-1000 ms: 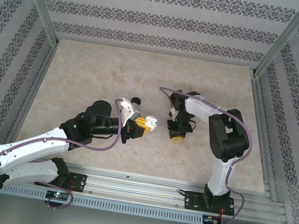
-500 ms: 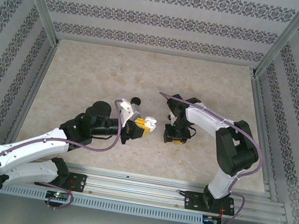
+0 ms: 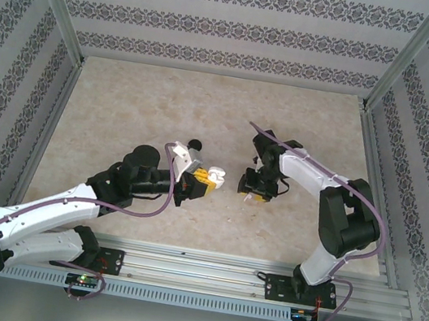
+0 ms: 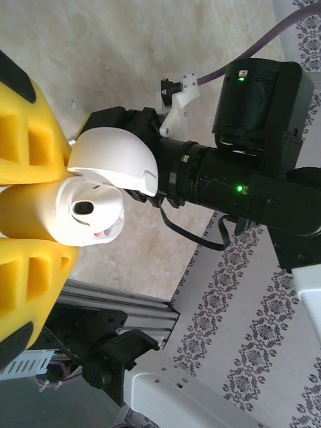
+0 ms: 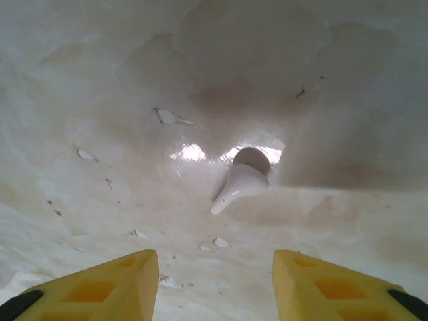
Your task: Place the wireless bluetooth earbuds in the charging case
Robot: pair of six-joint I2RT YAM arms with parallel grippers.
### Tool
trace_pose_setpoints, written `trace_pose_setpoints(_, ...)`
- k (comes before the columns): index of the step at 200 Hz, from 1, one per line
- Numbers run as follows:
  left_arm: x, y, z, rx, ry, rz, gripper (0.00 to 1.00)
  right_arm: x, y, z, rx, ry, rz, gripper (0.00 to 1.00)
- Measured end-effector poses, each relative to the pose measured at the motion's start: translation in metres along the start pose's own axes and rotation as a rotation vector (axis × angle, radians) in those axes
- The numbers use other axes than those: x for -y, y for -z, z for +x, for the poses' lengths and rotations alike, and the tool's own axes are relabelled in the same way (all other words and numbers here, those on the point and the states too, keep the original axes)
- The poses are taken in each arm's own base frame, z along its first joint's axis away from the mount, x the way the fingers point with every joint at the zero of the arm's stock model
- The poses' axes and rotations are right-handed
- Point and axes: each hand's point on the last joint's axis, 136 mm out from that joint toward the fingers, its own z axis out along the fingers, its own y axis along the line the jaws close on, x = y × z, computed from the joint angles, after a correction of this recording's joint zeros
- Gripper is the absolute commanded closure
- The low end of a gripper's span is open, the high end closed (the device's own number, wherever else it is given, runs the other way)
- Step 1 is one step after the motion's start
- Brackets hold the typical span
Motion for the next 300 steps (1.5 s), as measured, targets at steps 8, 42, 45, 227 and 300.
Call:
trace_pose_setpoints(8, 0.000, 0.000, 0.000, 0.000, 0.000, 0.000, 1.00, 0.001, -0.001, -0.002, 0.007, -0.014, -0.005, 0.53)
trace_pose_setpoints(42, 0.000, 0.000, 0.000, 0.000, 0.000, 0.000, 1.00, 0.000, -0.007, -0.012, 0.033, -0.043, -0.020, 0.53)
trace_pose_setpoints(45, 0.000, 0.000, 0.000, 0.000, 0.000, 0.000, 1.00, 0.000, -0.007, -0.012, 0.034, -0.043, -0.020, 0.54)
trace_pose_setpoints(227, -0.001, -0.003, 0.005, -0.018, 0.007, 0.005, 1.00, 0.013, -0.028, -0.009, -0.012, -0.097, 0.010, 0.63)
trace_pose_setpoints(300, -0.003, -0.006, 0.009, -0.030, 0.012, 0.003, 1.00, 0.015, -0.030, -0.008, -0.058, -0.099, 0.042, 0.71)
